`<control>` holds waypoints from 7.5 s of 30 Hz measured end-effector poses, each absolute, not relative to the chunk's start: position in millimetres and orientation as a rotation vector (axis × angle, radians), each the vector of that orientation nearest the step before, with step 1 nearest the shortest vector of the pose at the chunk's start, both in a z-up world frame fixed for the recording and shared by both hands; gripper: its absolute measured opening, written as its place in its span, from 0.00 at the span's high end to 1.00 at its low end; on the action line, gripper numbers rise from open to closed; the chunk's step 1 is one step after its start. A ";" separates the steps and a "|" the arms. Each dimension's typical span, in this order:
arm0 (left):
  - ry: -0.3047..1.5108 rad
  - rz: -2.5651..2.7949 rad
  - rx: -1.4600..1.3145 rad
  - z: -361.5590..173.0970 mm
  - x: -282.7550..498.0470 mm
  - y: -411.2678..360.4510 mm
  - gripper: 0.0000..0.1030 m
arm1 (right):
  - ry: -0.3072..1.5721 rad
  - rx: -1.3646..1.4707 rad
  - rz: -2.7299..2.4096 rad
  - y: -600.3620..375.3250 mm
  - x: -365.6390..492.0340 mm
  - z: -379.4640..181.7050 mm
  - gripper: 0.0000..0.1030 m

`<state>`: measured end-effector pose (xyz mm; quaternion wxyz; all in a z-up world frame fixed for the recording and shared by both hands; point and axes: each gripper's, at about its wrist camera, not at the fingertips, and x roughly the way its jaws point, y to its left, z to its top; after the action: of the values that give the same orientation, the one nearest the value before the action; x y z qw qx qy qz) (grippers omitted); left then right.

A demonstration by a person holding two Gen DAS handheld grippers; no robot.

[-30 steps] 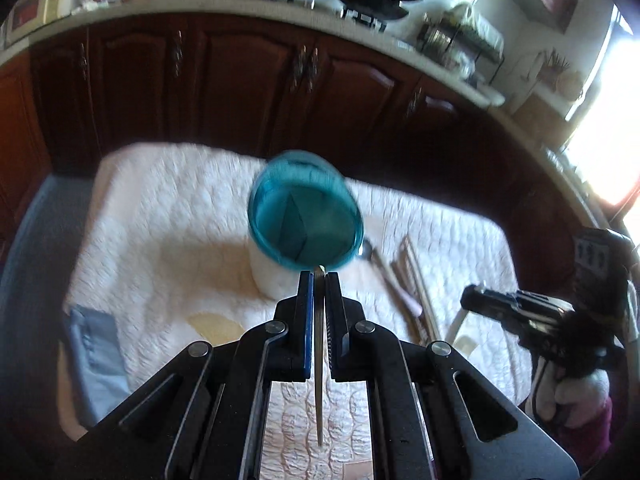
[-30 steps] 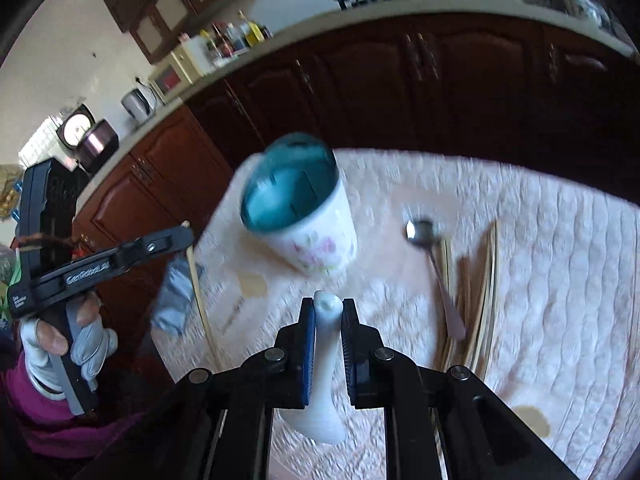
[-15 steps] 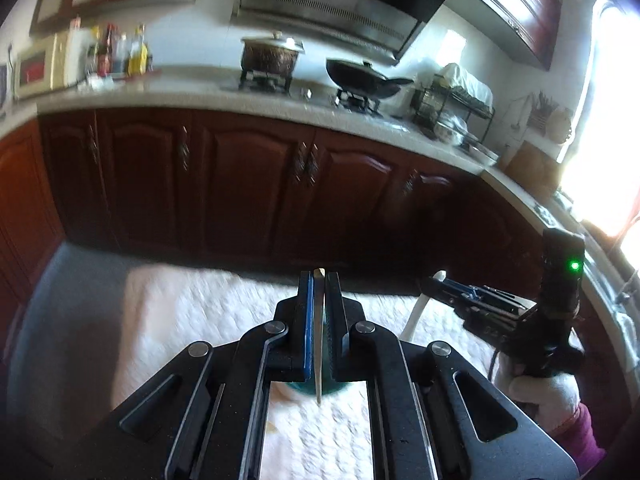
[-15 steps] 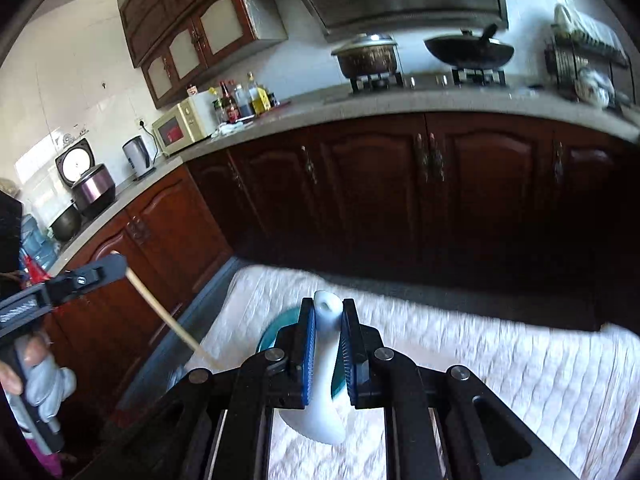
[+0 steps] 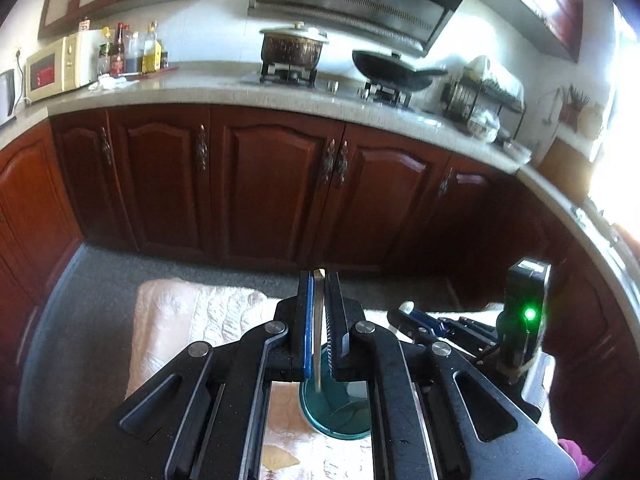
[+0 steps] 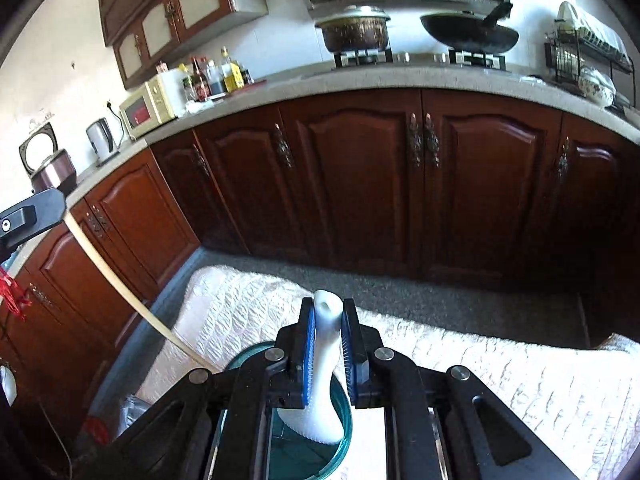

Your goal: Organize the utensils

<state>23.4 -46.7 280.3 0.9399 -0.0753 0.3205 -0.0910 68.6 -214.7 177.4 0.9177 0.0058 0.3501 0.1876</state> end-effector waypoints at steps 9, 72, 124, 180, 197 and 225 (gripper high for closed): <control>0.742 -0.157 -0.122 230.4 36.9 -69.0 0.96 | 0.771 -0.036 0.378 -217.1 67.1 161.0 0.90; 0.777 -0.303 -0.003 177.6 -89.8 -193.4 0.52 | 0.828 0.103 0.180 -382.9 -90.2 150.7 0.60; 1.020 -0.232 -0.014 76.9 -57.3 -145.7 0.52 | 1.220 0.141 0.504 -306.0 -97.7 5.9 0.94; 1.122 -0.468 -0.034 48.7 -42.7 -142.9 0.98 | 1.099 0.050 0.316 -362.9 -14.1 52.6 0.93; 0.974 -0.378 -0.105 114.8 -75.0 -76.9 0.99 | 0.921 0.089 0.406 -358.7 -63.3 114.5 0.94; 0.650 -0.211 -0.093 256.8 -63.6 -7.2 0.99 | 0.735 0.023 0.510 -310.6 -48.1 214.1 0.94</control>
<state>-63.6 -7.2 256.8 0.9412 -0.0455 0.3185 -0.1036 -48.1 -310.6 214.1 0.9015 0.0113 0.3555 0.2465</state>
